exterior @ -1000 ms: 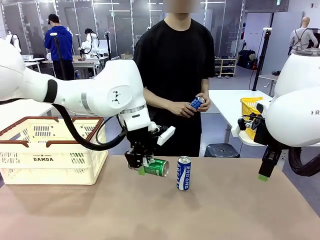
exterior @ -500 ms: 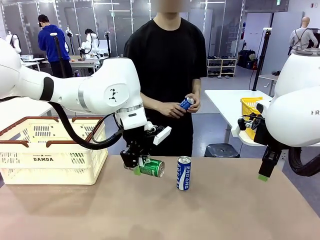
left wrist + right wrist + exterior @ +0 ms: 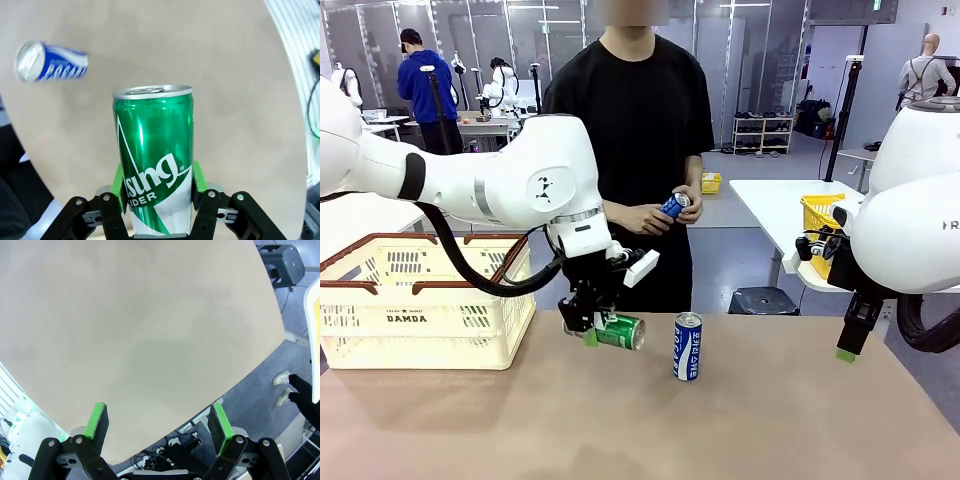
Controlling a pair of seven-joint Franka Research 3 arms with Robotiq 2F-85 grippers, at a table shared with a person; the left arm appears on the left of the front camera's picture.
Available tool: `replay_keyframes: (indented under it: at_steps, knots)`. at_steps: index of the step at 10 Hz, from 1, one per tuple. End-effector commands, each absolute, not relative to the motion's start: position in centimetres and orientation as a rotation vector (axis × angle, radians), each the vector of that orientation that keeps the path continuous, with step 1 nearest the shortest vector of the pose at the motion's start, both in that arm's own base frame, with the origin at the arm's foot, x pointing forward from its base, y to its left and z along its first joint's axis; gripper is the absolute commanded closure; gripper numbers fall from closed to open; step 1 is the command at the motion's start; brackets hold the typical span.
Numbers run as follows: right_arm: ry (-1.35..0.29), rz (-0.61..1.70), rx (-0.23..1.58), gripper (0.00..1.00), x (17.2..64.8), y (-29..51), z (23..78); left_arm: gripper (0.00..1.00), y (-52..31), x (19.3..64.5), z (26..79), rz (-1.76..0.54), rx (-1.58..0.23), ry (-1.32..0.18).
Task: Place the drinks into the Shopping basket.
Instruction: Pick up one drink and place it into the Shopping basket.
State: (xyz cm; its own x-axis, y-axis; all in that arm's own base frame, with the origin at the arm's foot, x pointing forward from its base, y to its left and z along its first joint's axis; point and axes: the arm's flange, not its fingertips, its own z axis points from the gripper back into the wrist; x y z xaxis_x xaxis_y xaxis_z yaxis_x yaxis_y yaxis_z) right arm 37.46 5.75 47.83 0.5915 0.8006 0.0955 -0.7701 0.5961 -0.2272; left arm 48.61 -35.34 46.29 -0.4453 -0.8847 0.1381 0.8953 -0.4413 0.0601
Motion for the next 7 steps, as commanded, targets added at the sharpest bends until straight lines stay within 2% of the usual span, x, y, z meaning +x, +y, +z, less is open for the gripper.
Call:
replay_keyframes:
  at_steps: [1,4,7]
  knots:
    - [-0.195,0.917,-0.166,0.00,37.5,5.7,47.7,0.42,-31.8,49.7,49.3,-1.950,-0.034,-0.187]
    - [-0.195,0.917,-0.166,0.00,37.5,5.7,47.7,0.42,-25.5,52.2,53.4,-1.887,0.009,-0.261]
    - [-0.195,0.917,-0.166,0.00,37.5,5.7,47.7,0.42,-17.6,54.7,55.1,-1.749,0.087,-0.334]
